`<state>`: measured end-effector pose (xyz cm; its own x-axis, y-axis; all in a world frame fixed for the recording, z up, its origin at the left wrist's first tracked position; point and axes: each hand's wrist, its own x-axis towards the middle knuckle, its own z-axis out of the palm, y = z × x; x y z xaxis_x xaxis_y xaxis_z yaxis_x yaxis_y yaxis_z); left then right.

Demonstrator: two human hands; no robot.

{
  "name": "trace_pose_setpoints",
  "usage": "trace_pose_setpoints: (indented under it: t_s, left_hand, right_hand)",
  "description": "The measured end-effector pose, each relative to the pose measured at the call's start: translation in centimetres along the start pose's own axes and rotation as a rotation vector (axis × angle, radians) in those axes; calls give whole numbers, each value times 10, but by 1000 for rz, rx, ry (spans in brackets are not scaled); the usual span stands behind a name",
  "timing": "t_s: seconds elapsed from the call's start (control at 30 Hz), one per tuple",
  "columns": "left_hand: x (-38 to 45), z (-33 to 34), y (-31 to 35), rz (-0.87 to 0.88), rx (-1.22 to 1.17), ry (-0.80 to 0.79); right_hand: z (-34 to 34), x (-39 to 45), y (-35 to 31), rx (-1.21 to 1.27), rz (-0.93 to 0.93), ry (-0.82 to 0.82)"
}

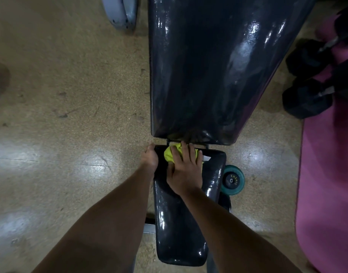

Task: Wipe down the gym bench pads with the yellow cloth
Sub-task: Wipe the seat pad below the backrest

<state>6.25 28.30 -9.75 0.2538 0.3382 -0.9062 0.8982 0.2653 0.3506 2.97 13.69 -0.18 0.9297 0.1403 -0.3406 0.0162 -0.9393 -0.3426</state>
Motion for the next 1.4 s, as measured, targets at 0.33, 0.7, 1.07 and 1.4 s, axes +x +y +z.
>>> trace_pose_setpoints:
  t_s: [0.33,0.7,1.07,1.4]
  left_hand:
    - [-74,1,35,20,-28,-37]
    - [-72,-4,39,4,57,-111]
    - [-76,-4,25,157,201,-51]
    - [-84,-3,26,131,239,-31]
  right_hand:
    - [1,-2,2,0,-166,-18]
    - [4,-35,4,-59,-213,-44]
    - [12,-58,-2,-47,-204,-51]
    - [15,-73,-17,-65,-183,-78]
